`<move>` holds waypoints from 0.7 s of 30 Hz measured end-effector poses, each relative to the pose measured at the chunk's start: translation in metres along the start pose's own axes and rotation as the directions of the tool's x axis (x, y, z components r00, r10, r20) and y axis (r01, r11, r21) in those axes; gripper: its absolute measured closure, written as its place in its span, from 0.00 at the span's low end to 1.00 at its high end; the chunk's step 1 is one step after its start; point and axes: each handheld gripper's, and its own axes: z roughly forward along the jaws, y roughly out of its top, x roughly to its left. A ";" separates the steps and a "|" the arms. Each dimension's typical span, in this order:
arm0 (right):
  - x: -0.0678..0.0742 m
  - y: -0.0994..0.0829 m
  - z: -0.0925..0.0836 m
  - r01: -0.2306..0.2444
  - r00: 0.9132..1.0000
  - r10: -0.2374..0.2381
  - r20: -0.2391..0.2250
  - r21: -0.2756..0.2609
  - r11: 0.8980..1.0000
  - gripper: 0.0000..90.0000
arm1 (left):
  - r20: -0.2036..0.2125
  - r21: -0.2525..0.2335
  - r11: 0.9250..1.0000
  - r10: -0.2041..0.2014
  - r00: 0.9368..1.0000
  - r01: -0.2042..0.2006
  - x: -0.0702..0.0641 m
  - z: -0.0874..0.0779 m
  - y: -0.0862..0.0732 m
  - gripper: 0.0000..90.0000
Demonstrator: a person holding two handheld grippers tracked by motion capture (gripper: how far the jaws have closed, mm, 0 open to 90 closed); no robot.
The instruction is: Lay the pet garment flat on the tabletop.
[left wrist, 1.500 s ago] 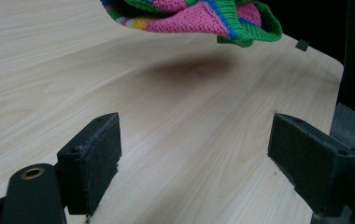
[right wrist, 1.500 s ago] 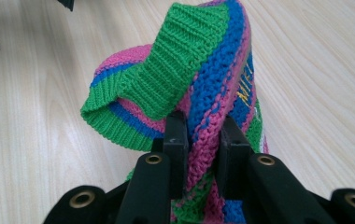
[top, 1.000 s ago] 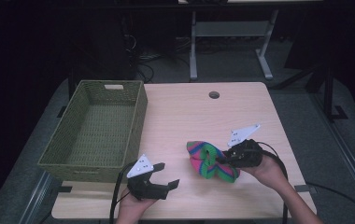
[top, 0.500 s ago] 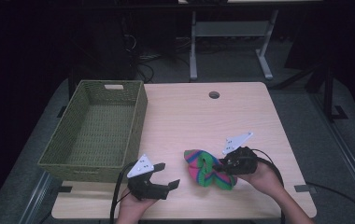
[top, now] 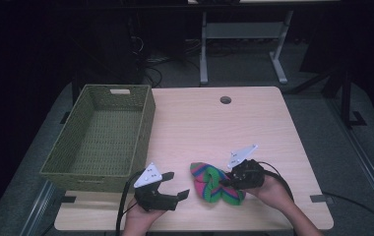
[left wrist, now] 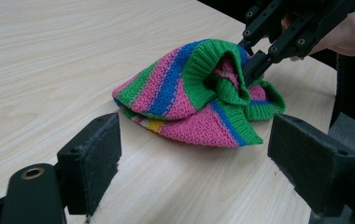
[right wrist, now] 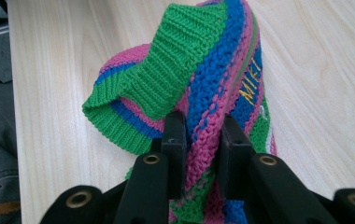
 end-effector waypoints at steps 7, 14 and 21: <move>0.000 -0.003 0.003 0.004 0.999 -0.004 -0.032 0.004 1.000 0.75 | 0.001 0.001 1.000 -0.001 1.000 0.001 0.000 0.001 0.000 0.19; 0.000 -0.004 0.003 0.010 0.999 -0.010 -0.035 0.005 1.000 0.61 | -0.001 -0.002 1.000 -0.001 1.000 0.001 -0.001 0.000 0.000 0.19; 0.003 -0.007 -0.007 -0.007 0.999 0.007 -0.031 -0.021 1.000 0.54 | -0.001 0.006 1.000 0.006 1.000 -0.006 -0.001 0.001 0.000 0.19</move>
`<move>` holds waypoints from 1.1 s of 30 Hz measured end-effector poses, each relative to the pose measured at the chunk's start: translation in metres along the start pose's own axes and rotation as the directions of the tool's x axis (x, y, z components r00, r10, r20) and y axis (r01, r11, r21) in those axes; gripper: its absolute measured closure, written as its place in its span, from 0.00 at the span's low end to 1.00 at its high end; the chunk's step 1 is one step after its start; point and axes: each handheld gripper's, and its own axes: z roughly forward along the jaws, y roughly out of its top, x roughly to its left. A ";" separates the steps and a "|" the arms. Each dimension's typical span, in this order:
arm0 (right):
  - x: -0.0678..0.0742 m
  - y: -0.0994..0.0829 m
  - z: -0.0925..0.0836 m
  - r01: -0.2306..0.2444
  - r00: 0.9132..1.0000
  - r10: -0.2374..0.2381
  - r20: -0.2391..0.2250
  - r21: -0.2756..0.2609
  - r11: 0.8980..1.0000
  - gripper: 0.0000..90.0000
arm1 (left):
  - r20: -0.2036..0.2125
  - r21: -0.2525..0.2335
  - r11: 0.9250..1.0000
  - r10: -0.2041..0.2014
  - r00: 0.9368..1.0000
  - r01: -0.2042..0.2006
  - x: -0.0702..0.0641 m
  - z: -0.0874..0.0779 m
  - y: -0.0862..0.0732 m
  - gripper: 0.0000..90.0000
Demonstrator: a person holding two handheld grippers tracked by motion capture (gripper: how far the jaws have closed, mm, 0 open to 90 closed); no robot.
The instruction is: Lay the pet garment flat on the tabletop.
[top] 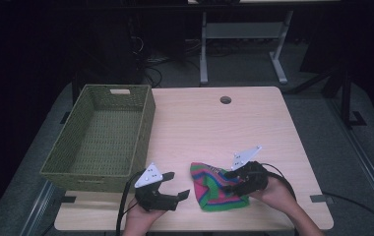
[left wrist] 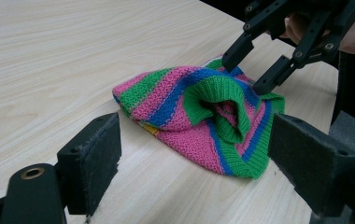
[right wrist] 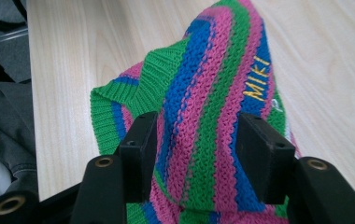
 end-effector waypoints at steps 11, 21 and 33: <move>0.029 0.006 -0.018 0.082 0.997 -0.081 0.004 -0.065 0.995 0.67 | 0.001 0.001 1.000 -0.003 1.000 0.003 -0.001 0.001 0.000 0.19; 0.033 0.010 0.005 0.112 0.994 -0.112 -0.004 -0.001 0.994 0.70 | -0.001 0.000 1.000 -0.004 1.000 0.004 -0.001 0.002 0.000 0.19; 0.030 0.001 0.038 0.119 0.993 -0.121 0.017 0.095 0.988 0.67 | 0.002 -0.001 1.000 0.001 1.000 -0.001 -0.001 0.000 0.000 0.19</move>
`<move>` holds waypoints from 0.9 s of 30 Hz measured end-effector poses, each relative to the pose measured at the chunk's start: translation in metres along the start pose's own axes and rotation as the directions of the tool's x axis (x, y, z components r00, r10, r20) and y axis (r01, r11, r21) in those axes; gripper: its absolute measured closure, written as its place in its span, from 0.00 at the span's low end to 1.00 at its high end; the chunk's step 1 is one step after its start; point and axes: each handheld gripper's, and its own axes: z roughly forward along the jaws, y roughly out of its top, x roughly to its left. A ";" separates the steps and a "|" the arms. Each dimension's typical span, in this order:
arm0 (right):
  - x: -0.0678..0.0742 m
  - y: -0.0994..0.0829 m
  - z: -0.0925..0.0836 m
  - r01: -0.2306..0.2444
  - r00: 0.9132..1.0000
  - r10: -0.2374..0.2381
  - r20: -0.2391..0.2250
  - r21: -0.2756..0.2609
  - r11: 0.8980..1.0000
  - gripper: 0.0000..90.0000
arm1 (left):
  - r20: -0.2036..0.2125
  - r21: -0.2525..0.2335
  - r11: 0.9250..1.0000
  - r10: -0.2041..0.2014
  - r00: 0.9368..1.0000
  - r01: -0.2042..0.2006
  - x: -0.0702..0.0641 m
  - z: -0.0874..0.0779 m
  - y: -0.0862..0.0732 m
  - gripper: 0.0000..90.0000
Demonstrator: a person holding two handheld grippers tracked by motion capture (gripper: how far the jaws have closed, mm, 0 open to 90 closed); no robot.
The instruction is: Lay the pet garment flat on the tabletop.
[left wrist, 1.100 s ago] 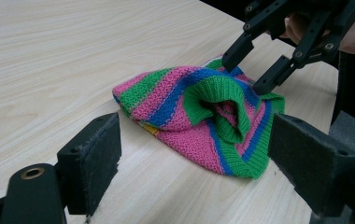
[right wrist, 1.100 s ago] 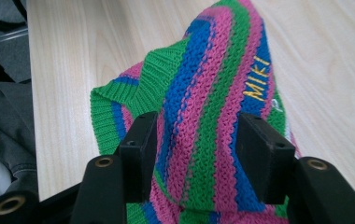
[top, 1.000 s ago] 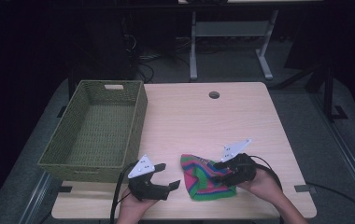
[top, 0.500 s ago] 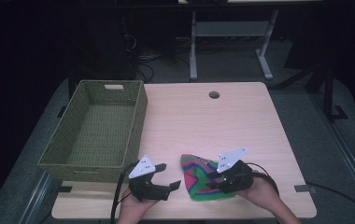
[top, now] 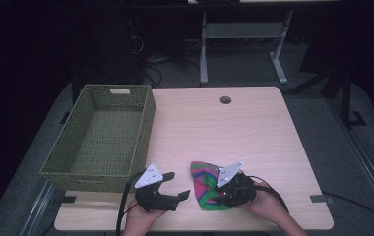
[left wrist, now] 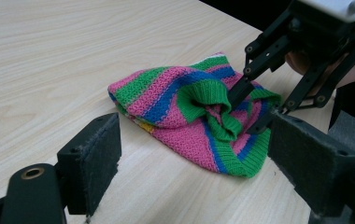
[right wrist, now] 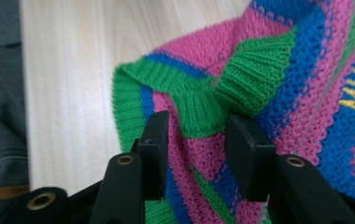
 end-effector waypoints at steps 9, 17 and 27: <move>0.004 -0.003 0.002 0.014 0.998 -0.013 0.069 -0.008 1.000 0.76 | 0.004 0.006 1.000 0.000 1.000 0.000 -0.002 0.002 0.000 0.19; 0.002 -0.002 0.000 -0.002 0.997 0.004 0.074 -0.015 1.000 0.92 | 0.009 0.017 1.000 0.006 1.000 -0.006 -0.002 0.004 0.000 0.19; 0.000 -0.003 -0.015 -0.019 0.999 0.022 0.048 -0.059 0.998 0.94 | 0.022 0.011 1.000 0.012 1.000 -0.012 -0.004 0.007 0.002 0.23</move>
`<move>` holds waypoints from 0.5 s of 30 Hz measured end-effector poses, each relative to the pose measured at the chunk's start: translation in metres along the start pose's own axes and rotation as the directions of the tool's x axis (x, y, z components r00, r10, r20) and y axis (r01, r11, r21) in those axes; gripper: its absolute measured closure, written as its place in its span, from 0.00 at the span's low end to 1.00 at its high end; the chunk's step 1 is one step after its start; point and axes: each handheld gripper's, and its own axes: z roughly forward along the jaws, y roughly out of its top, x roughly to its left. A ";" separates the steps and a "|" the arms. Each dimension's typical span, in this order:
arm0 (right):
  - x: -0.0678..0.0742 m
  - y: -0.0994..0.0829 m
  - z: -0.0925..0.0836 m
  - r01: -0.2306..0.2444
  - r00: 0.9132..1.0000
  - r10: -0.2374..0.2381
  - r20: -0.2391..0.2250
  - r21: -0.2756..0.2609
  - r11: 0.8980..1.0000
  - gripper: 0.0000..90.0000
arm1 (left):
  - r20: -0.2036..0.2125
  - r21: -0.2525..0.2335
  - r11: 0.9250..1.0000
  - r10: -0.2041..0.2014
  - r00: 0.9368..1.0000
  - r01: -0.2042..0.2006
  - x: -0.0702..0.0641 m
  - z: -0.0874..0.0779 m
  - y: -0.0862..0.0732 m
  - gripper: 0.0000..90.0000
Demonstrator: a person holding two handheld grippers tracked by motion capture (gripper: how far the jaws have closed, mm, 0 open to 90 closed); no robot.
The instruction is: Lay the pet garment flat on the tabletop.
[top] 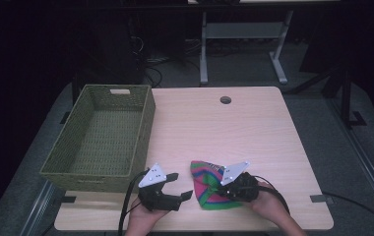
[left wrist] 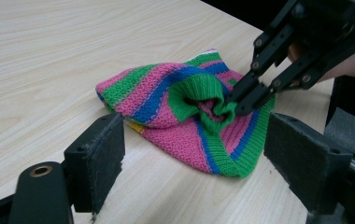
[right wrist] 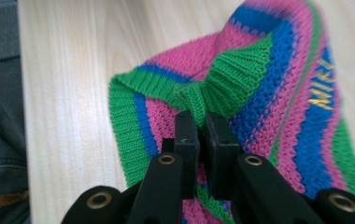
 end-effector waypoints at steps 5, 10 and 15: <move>-0.005 0.000 -0.027 -0.038 0.999 0.037 -0.007 -0.082 0.996 0.94 | 0.012 -0.003 1.000 0.006 1.000 -0.006 -0.002 0.003 0.003 0.24; -0.011 0.000 -0.042 -0.042 0.999 0.043 0.004 -0.109 0.993 0.94 | 0.026 0.006 1.000 0.005 1.000 -0.005 -0.002 0.009 0.007 0.26; -0.019 0.001 -0.058 -0.063 0.998 0.065 0.004 -0.152 0.986 0.95 | 0.026 0.015 1.000 0.015 1.000 -0.016 0.001 0.015 0.009 0.27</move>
